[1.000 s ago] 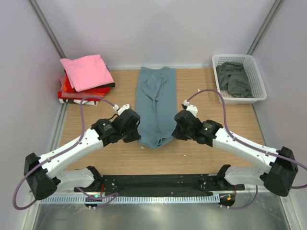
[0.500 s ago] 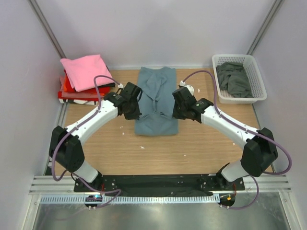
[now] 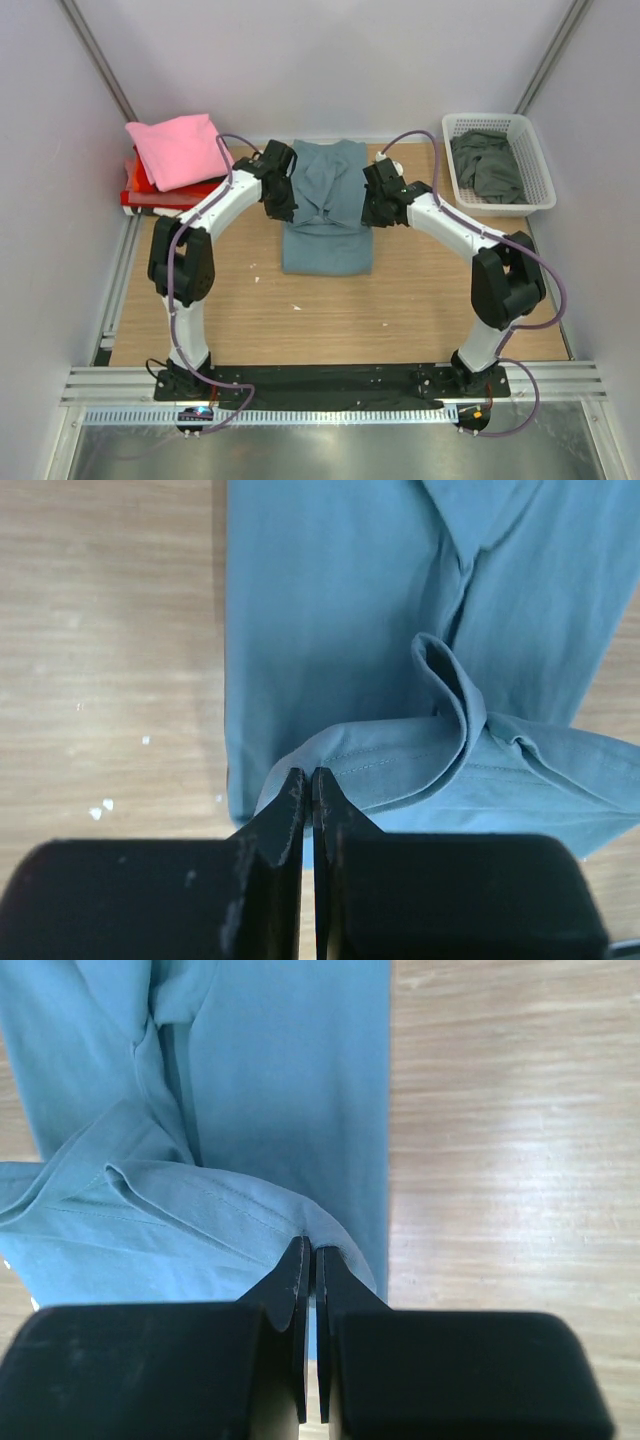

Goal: Fold and stack the t-shirts
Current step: Fold the tshirt

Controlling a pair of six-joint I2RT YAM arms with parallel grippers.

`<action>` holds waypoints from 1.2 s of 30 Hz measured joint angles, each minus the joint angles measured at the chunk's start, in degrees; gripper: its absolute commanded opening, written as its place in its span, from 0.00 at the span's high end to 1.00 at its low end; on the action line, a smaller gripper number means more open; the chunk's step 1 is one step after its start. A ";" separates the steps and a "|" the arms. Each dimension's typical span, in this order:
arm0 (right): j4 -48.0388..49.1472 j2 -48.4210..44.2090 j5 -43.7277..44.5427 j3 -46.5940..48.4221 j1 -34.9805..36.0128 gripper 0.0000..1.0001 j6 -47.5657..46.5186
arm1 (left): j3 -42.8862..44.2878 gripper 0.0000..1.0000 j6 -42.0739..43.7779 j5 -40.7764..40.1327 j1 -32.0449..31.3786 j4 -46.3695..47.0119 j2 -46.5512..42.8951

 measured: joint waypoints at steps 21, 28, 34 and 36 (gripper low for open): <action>3.50 20.35 -6.80 16.22 -6.80 0.96 -3.87 | 22.49 0.97 4.31 8.13 6.99 -3.02 20.61; 3.87 26.84 -9.84 20.83 -8.41 0.40 -5.64 | 30.16 0.68 4.92 8.17 8.02 -6.29 28.52; 1.49 29.42 -11.56 28.33 -11.26 0.26 -7.32 | 41.75 0.50 4.90 6.14 9.77 -11.78 30.73; 1.62 28.41 -11.52 28.94 -11.91 0.25 -7.69 | 42.32 0.50 4.94 4.55 10.19 -12.09 28.74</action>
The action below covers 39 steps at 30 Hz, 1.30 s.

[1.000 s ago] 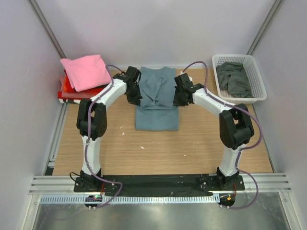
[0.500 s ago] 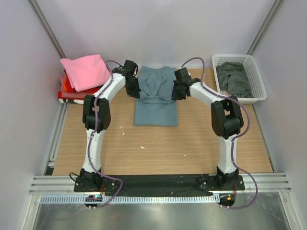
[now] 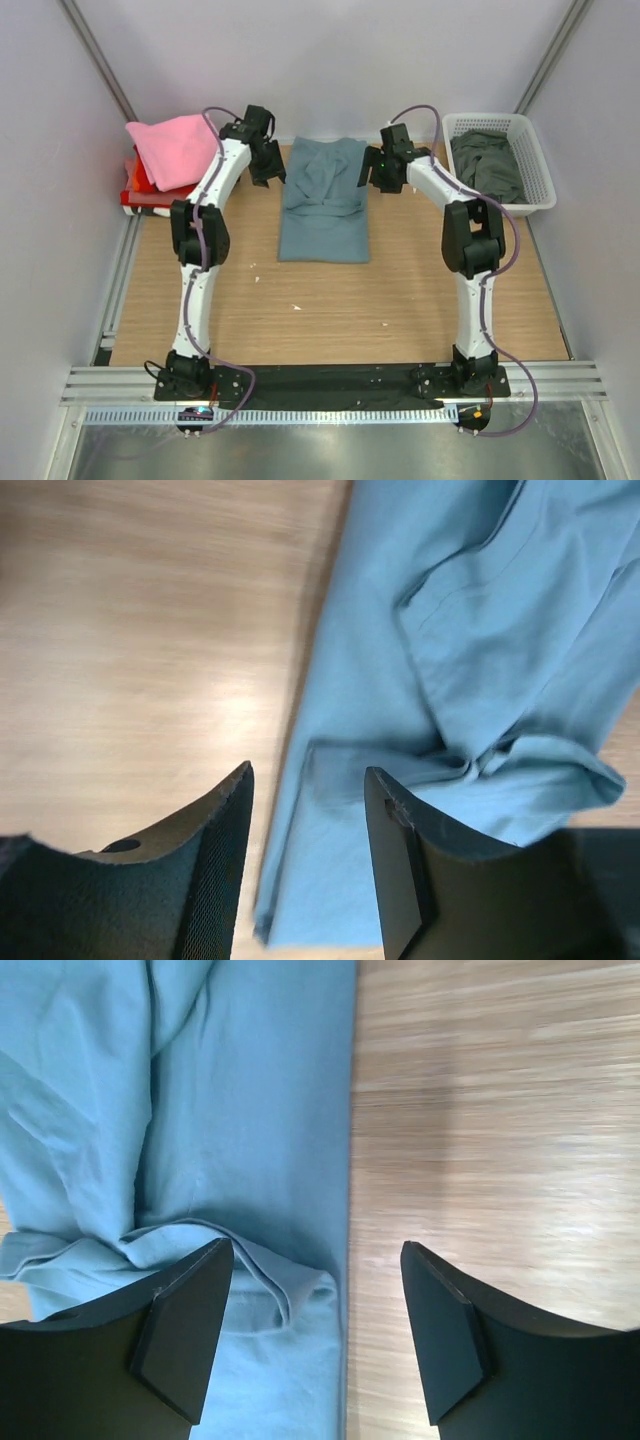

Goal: Fold and stack the t-shirts
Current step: Fold the tshirt

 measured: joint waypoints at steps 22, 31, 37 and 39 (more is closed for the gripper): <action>16.20 -26.25 -13.90 -43.04 6.49 0.82 6.01 | -58.29 0.58 -6.80 8.35 -8.15 25.38 -32.65; 19.91 -27.69 -13.22 -52.83 6.49 0.81 7.17 | -72.41 0.60 -9.31 10.05 -9.62 35.30 -34.56; 16.96 -36.57 -9.07 -61.48 10.58 0.81 7.48 | -83.38 0.60 -10.12 8.48 -16.15 39.76 -43.06; 14.82 -40.26 -8.24 -63.78 12.20 0.79 7.96 | -87.03 0.60 -11.04 8.04 -18.56 39.47 -46.56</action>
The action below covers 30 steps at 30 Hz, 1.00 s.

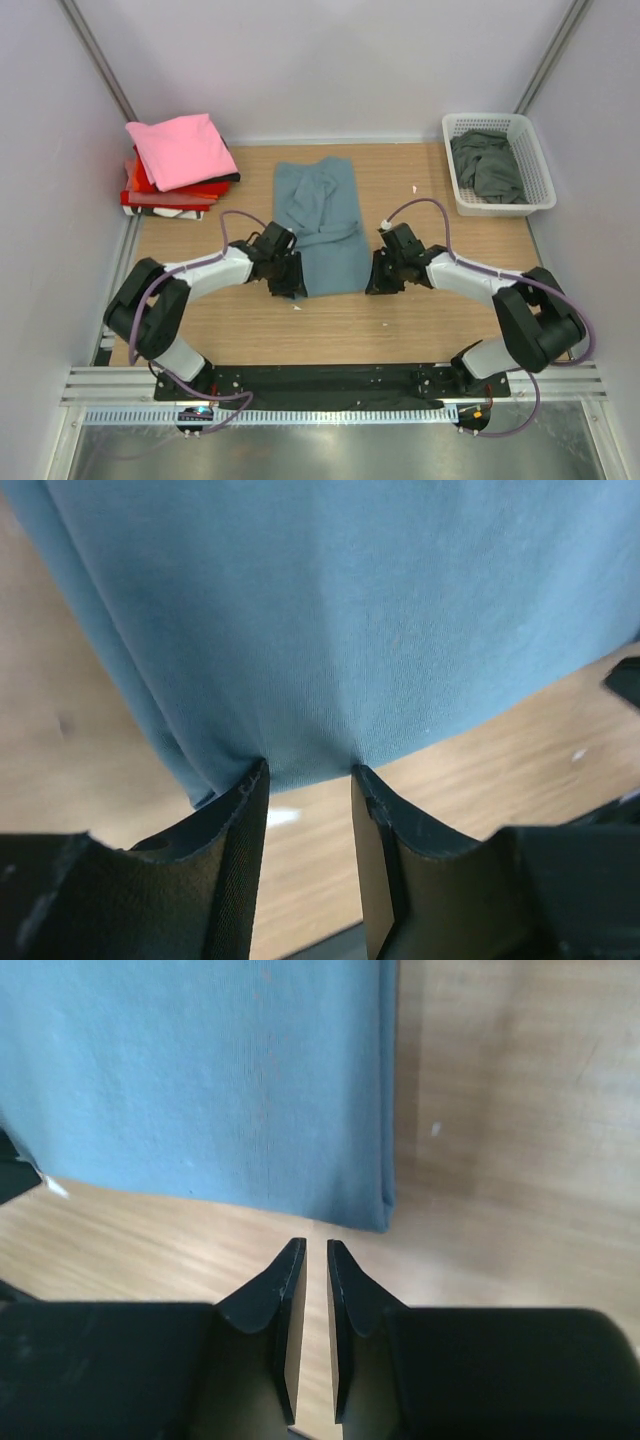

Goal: Fold and stack the t-shirts
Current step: Fold the tshirt

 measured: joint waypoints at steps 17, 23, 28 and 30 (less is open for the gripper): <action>-12.79 -0.74 7.17 24.06 8.24 0.51 -1.60 | 23.63 0.48 7.48 -23.89 -2.97 -38.16 -19.45; -14.99 15.91 11.02 33.92 12.85 0.53 -3.63 | 17.73 0.39 10.60 -36.06 -2.75 -43.41 -28.44; -20.41 26.99 14.80 42.01 15.41 0.55 -5.44 | 12.55 0.26 9.49 -41.64 -2.75 -45.53 -36.06; -22.62 29.94 16.20 45.20 15.85 0.55 -6.01 | 12.20 0.24 8.98 -43.36 -2.75 -45.16 -39.08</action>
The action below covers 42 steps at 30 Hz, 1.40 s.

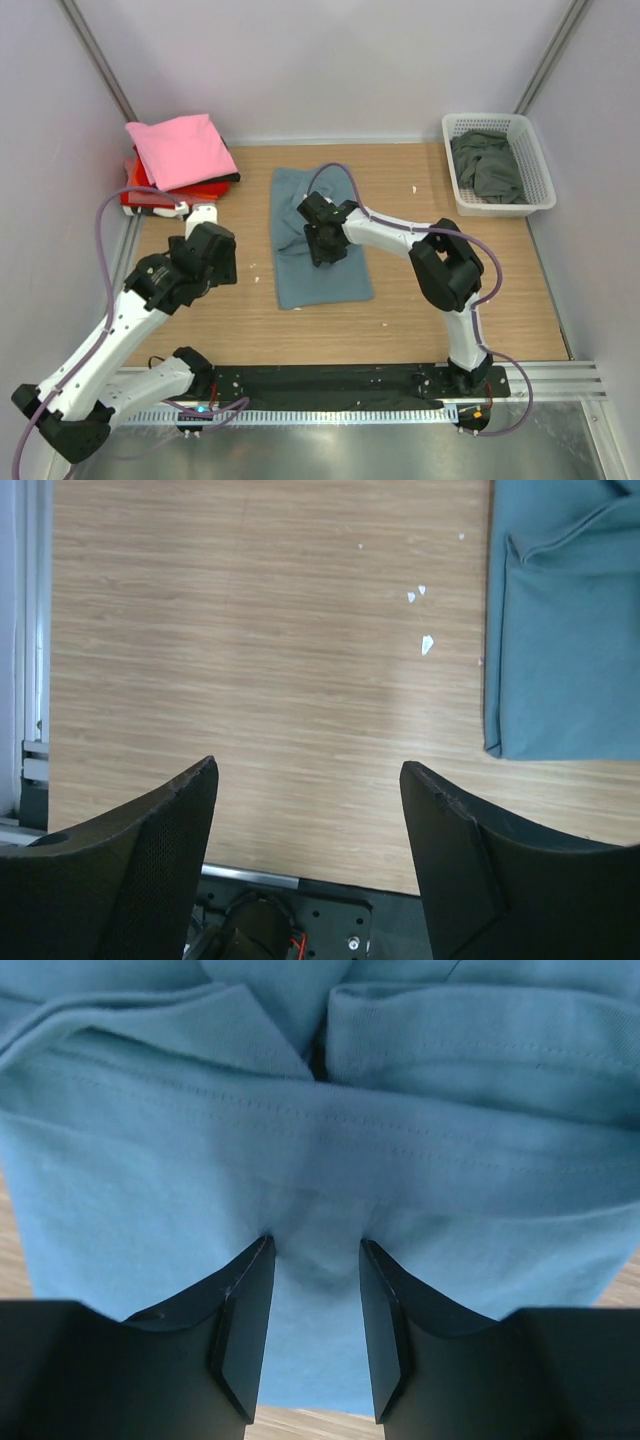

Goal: Fold and stack the t-shirts
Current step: Fold the tshirt

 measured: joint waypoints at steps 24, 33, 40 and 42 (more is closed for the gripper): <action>-9.99 18.51 13.60 37.94 -5.18 0.35 -5.35 | -5.01 0.13 -1.25 -2.36 0.00 5.25 -7.04; 2.69 -19.37 8.33 -6.43 -13.38 0.02 -3.63 | -5.55 0.11 -3.45 5.77 0.00 7.30 -0.22; 10.43 -36.92 -5.38 -32.44 -17.00 0.04 0.13 | -13.90 0.16 -9.22 18.84 0.02 21.11 7.50; 10.64 -37.97 -8.55 -37.86 -17.38 0.07 0.48 | -16.31 0.16 -10.64 21.18 0.02 25.16 9.29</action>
